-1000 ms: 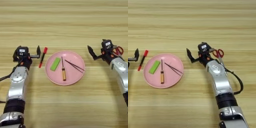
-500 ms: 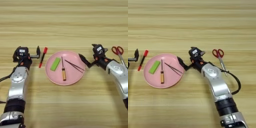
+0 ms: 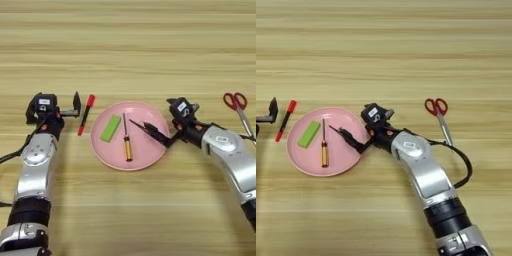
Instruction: Move the objects on the table
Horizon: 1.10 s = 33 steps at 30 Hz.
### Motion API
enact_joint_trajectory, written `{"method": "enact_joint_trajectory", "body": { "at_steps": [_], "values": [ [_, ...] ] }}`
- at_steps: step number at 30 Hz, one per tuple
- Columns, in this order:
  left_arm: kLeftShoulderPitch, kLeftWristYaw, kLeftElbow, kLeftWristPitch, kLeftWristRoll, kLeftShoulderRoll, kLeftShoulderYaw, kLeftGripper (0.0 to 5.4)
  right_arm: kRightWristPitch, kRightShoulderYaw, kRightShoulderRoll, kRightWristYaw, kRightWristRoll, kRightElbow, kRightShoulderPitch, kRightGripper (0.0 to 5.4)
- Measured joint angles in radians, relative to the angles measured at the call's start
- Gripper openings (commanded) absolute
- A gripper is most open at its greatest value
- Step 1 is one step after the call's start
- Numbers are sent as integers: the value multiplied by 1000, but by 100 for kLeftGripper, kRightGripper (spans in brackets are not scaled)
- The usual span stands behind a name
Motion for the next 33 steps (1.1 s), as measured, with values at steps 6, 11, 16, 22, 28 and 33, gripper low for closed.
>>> {"method": "enact_joint_trajectory", "body": {
  "at_steps": [6, 11, 16, 22, 28, 33],
  "values": [
    [0, 0, 0, 0, 0, 0, 0, 536, 26, 46, -3, 19, -25, -4, 0, 540],
    [0, 0, 0, 0, 0, 0, 0, 536, 45, 75, -6, 22, -45, -21, 0, 540],
    [0, 0, -1, 0, 0, 0, 0, 536, 64, 93, -17, 36, -55, -23, 0, 540],
    [0, 6, -2, 1, 0, -4, -1, 536, 71, 98, -24, 44, -65, -14, 0, 540],
    [0, 11, -4, 2, 0, -10, -3, 536, 103, 104, -30, 57, -68, 0, -1, 540],
    [0, 15, -5, 3, 0, -12, -3, 536, 125, 105, -28, 64, -63, 9, -13, 540]
  ]
}}
